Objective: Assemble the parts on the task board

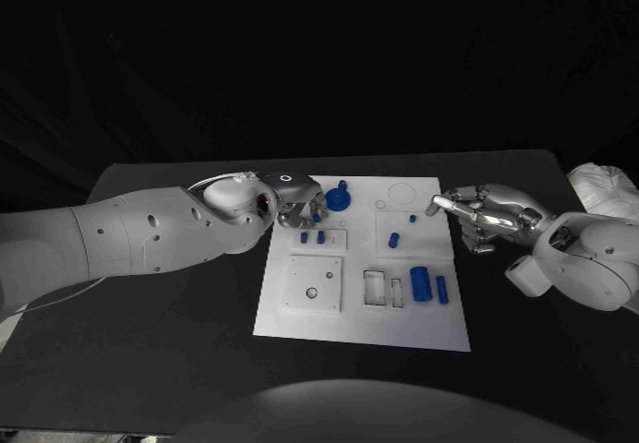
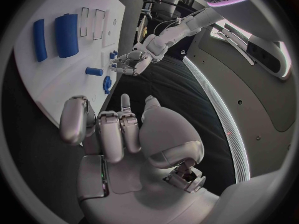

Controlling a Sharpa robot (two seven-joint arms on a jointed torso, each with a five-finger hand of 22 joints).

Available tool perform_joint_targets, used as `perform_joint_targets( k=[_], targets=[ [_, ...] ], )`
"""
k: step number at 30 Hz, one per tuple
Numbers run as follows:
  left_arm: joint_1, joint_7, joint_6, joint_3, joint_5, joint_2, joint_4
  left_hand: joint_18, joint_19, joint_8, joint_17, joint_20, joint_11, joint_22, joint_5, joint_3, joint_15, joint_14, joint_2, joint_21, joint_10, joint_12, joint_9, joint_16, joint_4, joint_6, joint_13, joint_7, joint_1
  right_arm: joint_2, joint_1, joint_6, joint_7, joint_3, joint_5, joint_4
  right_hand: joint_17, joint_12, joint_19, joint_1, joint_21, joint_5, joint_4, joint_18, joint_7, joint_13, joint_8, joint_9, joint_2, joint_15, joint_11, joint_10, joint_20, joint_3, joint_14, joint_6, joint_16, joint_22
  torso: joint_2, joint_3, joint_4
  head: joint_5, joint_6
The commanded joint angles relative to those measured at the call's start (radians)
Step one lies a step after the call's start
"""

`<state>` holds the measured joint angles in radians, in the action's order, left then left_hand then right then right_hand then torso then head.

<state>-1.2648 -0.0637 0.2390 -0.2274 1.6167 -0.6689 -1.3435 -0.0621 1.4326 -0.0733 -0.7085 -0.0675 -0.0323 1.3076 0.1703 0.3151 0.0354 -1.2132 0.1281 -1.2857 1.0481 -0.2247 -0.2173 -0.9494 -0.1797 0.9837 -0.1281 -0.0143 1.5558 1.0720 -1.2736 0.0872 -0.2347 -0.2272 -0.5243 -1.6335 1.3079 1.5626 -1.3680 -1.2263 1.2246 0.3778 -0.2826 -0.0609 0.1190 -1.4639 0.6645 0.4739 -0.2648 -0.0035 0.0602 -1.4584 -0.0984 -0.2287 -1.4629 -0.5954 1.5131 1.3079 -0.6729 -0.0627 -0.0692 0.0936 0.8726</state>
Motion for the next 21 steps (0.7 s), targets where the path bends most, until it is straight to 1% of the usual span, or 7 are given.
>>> perform_joint_targets(
  k=[1,9,10,12,15,19,21],
  targets=[
    [0.000,-0.006,-0.003,0.001,0.002,0.000,-0.002,-0.001,-0.007,0.011,0.003,-0.002,-0.003,0.179,-0.010,-0.001,-0.002,0.008,0.014,0.008,-0.017,0.010,0.009,0.004,-0.011,-0.039,0.002,0.015,-0.003,-0.001,0.001,-0.019,0.001,0.000,-0.002,0.000,0.190,-0.005,0.008,-0.009,-0.005,0.006,0.003,-0.020,0.004,-0.087,-0.006,-0.001,-0.003,-0.006,-0.012,-0.091,-0.002,0.002,-0.059,-0.001,-0.006,0.156,0.000,-0.0001,0.0001,0.000,0.000],
    [0.000,0.004,0.055,0.001,0.003,-0.009,-0.004,-0.001,-0.005,0.012,0.004,-0.010,-0.019,0.180,-0.014,-0.014,-0.011,0.008,0.026,0.009,-0.043,0.016,0.060,-0.004,-0.041,-0.241,0.000,0.087,-0.016,0.001,0.002,-0.017,0.003,0.000,-0.002,0.000,0.188,-0.008,0.012,-0.012,-0.010,0.006,0.004,-0.021,0.004,-0.084,-0.006,-0.001,-0.003,-0.006,-0.011,-0.087,-0.003,0.003,-0.057,-0.002,-0.008,0.154,0.000,0.0001,0.0007,-0.003,0.000],
    [0.000,0.010,0.072,0.001,0.003,-0.010,-0.004,0.000,-0.003,0.015,0.003,-0.011,-0.023,0.181,-0.013,-0.022,-0.013,0.006,0.027,0.006,-0.049,0.017,0.077,-0.007,-0.049,-0.310,-0.001,0.104,-0.017,0.001,0.002,-0.017,0.003,0.000,-0.002,0.001,0.188,-0.008,0.012,-0.012,-0.010,0.006,0.004,-0.021,0.004,-0.084,-0.006,-0.001,-0.003,-0.006,-0.011,-0.087,-0.003,0.003,-0.057,-0.002,-0.008,0.154,0.000,0.0003,0.0009,-0.003,0.000],
    [0.000,0.019,0.099,0.001,0.003,-0.014,-0.005,0.000,-0.001,0.019,0.000,-0.012,-0.027,0.181,-0.011,-0.034,-0.015,0.002,0.028,0.004,-0.056,0.018,0.096,-0.010,-0.060,-0.387,-0.002,0.115,-0.018,0.001,0.002,-0.016,0.003,0.000,-0.002,0.001,0.186,-0.008,0.013,-0.013,-0.012,0.007,0.004,-0.022,0.004,-0.082,-0.006,-0.001,-0.003,-0.005,-0.011,-0.086,-0.003,0.003,-0.056,-0.002,-0.009,0.154,0.000,0.0005,0.0004,-0.004,0.000],
    [0.000,0.038,0.151,0.001,0.001,-0.022,-0.008,0.001,0.001,0.024,-0.003,-0.015,-0.033,0.182,-0.010,-0.060,-0.019,-0.003,0.032,0.002,-0.070,0.019,0.116,-0.015,-0.086,-0.467,-0.005,0.129,-0.019,0.002,0.002,-0.014,0.004,0.000,-0.002,0.002,0.186,-0.010,0.015,-0.014,-0.015,0.007,0.005,-0.022,0.005,-0.080,-0.006,-0.002,-0.002,-0.005,-0.011,-0.083,-0.003,0.003,-0.055,-0.002,-0.010,0.153,-0.001,0.0009,0.0003,-0.007,0.000],
    [-0.001,0.070,0.211,0.004,-0.014,-0.037,-0.017,0.001,0.001,0.028,0.004,-0.021,-0.041,0.182,-0.018,-0.105,-0.023,-0.004,0.037,0.003,-0.098,0.021,0.134,-0.013,-0.112,-0.530,-0.009,0.138,-0.036,0.001,0.002,-0.005,0.004,0.000,-0.003,0.005,0.174,-0.038,0.022,-0.016,-0.026,0.005,0.004,-0.025,0.006,-0.040,-0.007,-0.002,0.004,-0.005,-0.010,-0.040,-0.004,0.000,-0.047,-0.003,-0.020,0.150,0.000,0.0031,-0.0011,-0.018,0.000],
    [-0.003,0.094,0.247,0.010,-0.027,-0.050,-0.026,0.001,0.002,0.025,0.014,-0.026,-0.045,0.182,-0.035,-0.126,-0.024,-0.003,0.039,0.003,-0.121,0.026,0.134,-0.007,-0.114,-0.523,-0.010,0.138,-0.064,0.001,0.002,0.002,0.001,0.000,-0.003,0.007,0.165,-0.064,0.032,-0.020,-0.043,0.005,0.004,-0.028,0.006,-0.005,-0.007,-0.002,0.011,-0.004,-0.010,-0.001,-0.004,-0.003,-0.041,-0.006,-0.029,0.144,0.000,0.0050,-0.0020,-0.021,0.000]
  ],
)
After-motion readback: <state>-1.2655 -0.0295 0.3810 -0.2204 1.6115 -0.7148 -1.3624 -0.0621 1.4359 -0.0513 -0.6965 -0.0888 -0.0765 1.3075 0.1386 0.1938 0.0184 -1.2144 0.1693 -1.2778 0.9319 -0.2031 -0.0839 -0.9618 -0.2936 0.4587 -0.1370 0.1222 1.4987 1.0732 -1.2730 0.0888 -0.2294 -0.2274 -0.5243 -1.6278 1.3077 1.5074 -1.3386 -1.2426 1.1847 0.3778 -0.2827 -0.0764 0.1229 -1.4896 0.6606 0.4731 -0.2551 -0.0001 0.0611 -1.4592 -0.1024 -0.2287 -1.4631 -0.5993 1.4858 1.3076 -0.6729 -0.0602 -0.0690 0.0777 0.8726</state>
